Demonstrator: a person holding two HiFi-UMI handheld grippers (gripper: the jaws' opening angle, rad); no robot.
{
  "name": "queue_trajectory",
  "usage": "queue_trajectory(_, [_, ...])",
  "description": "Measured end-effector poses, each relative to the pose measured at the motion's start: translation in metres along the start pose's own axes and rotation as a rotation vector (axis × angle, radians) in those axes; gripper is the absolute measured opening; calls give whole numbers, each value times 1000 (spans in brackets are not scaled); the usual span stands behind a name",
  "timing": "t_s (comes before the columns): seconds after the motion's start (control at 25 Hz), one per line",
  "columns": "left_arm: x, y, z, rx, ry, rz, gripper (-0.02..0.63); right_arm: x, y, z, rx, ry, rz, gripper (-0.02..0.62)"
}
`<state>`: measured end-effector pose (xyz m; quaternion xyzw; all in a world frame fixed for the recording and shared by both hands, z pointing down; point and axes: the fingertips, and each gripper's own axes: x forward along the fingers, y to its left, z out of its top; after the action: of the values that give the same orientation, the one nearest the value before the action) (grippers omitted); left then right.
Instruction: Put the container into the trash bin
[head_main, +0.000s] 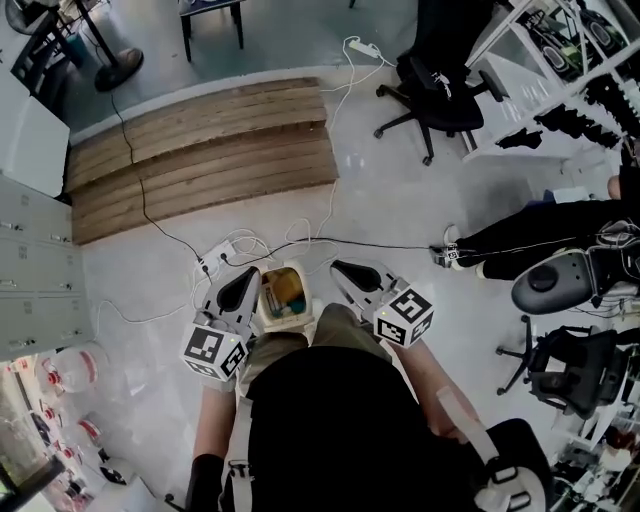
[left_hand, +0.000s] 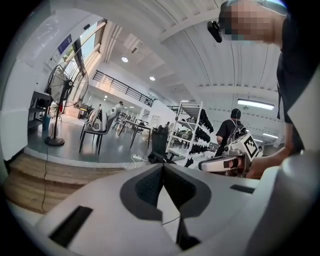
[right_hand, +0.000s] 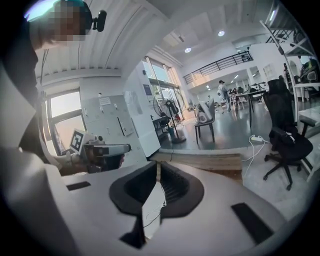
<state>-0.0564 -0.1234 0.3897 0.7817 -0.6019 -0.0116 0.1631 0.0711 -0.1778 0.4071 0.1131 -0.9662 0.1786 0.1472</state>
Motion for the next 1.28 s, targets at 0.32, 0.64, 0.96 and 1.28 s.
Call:
queue_trajectory(0.32, [-2,-1,26,54,-13,-35,7,-4,16,27,-49,-63,-47,35])
queue_trajectory(0.64, [-5,3,42,92,-22,-60,8,5,25,37,-99,-90,-112,35])
queue_trajectory(0.96, [-15,17,51,99,-26,-68,8,19,33,39,-103,-104,-147,32])
queue_trajectory(1.28, [-26,27,50,96,-22,-63,8,27,43,39,-88,-106,-146,28])
